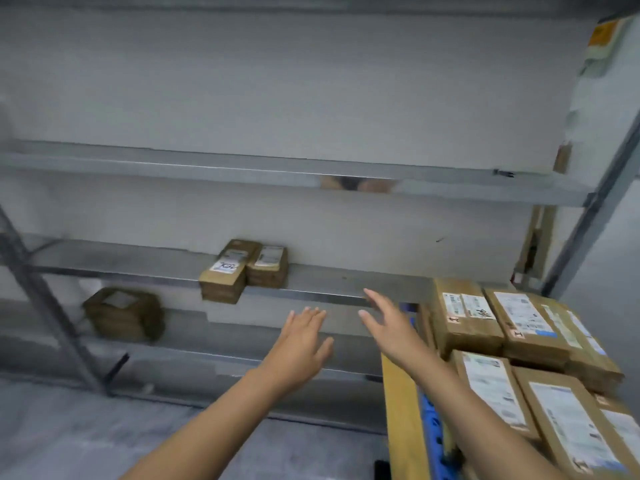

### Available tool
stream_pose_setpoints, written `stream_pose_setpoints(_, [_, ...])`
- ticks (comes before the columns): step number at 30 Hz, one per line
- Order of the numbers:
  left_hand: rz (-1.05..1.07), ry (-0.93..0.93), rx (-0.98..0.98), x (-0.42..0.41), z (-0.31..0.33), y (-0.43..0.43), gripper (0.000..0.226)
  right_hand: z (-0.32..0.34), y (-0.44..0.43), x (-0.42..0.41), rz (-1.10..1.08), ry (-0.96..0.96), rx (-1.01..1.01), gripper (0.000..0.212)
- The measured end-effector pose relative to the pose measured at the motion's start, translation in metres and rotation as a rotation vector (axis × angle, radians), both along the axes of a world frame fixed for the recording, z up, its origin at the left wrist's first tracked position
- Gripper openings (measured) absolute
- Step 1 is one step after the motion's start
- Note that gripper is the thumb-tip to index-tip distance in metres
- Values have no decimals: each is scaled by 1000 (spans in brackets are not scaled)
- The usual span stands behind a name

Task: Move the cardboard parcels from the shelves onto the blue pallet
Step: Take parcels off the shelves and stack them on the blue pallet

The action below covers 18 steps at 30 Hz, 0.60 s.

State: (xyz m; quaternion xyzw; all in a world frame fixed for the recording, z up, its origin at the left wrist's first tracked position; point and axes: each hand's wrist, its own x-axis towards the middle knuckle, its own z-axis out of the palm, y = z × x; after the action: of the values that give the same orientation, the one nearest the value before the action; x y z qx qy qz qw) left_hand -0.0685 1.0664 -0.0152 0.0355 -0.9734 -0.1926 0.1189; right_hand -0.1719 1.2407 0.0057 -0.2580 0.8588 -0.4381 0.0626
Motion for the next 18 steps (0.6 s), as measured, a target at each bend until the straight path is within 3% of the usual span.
stream_pose_setpoints(7, [167,-7,-16,65,-13,-130,62,-20,-172,46,156,-98,-38,52])
stream_pose_setpoints(18, [246,-1,75,57,-42,-216,66,-56,-259,25,195,-190,14,54])
